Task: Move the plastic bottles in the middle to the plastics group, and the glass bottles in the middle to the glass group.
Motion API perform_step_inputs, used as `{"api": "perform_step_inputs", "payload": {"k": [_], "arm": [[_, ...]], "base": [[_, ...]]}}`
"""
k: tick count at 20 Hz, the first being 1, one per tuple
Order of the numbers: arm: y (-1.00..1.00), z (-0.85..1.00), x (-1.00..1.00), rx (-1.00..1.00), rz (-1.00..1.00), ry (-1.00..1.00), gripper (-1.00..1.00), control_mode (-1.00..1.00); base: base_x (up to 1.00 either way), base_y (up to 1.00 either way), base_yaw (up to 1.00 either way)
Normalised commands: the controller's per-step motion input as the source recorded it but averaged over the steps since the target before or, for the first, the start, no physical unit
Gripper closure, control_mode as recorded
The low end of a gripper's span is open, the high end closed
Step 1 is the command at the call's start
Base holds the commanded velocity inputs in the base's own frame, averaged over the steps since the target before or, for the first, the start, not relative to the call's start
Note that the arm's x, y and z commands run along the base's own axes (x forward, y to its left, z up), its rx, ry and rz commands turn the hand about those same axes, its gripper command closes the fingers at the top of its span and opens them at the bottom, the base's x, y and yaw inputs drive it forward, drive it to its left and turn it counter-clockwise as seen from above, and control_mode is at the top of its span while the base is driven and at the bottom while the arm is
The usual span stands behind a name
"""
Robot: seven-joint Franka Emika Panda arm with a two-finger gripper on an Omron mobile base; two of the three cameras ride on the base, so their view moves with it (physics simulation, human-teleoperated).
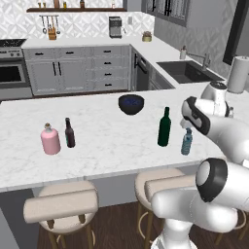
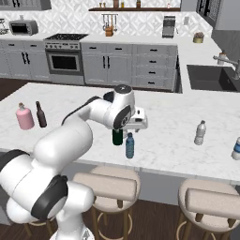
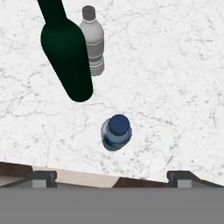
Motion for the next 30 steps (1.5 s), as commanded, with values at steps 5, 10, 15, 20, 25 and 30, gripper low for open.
{"api": "perform_step_inputs", "payload": {"k": [5, 10, 15, 20, 25, 30], "arm": [[-0.02, -0.22, 0.12, 0.00, 0.00, 0.00, -1.00, -1.00], [0.00, -0.31, 0.16, 0.00, 0.00, 0.00, -1.00, -1.00], [0.00, -0.26, 0.16, 0.00, 0.00, 0.00, -1.00, -1.00], [0.00, -0.20, 0.05, 0.00, 0.00, 0.00, -1.00, -1.00], [0.00, -0.15, 0.00, 0.00, 0.00, 0.00, -1.00, -1.00], [0.00, -0.19, 0.00, 0.00, 0.00, 0.00, -1.00, -1.00]], "base": [[0.00, 0.00, 0.00], [0.00, 0.00, 0.00], [0.00, 0.00, 0.00], [0.00, 0.00, 0.00], [0.00, 0.00, 0.00], [0.00, 0.00, 0.00]]}}
